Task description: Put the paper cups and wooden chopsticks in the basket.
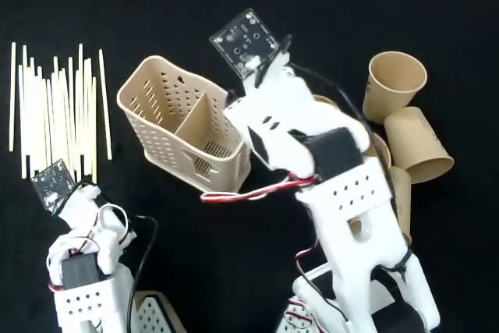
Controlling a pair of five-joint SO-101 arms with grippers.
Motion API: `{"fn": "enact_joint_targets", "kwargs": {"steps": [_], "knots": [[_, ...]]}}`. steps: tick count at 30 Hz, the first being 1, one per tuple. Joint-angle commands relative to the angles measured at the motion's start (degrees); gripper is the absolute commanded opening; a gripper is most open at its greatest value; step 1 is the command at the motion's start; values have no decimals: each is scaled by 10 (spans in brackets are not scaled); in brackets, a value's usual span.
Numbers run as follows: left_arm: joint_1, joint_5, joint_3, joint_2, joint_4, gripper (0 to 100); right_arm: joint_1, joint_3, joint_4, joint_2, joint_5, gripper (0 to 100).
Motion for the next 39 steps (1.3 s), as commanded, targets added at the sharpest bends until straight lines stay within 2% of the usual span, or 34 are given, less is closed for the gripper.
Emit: {"fn": "enact_joint_targets", "kwargs": {"steps": [1, 7, 12, 15, 19, 21, 24, 28, 39], "knots": [[7, 4, 9, -3, 3, 30, 12, -91, 65, 0, 59, 172], [7, 4, 9, -3, 3, 30, 55, -208, 214, 4, 191, 172], [7, 4, 9, -3, 3, 30, 160, -220, 283, 0, 321, 173], [7, 4, 9, -3, 3, 30, 222, -192, 287, 4, 385, 174], [7, 4, 9, -3, 3, 30, 253, -96, 254, 4, 478, 175], [7, 4, 9, -3, 3, 30, 253, -37, 212, 4, 498, 175], [7, 4, 9, -3, 3, 30, 253, 48, 135, 5, 514, 188], [7, 4, 9, -3, 3, 30, 252, 144, 55, 5, 535, 282], [7, 4, 9, -3, 3, 30, 239, 275, -67, 6, 536, 276]]}}
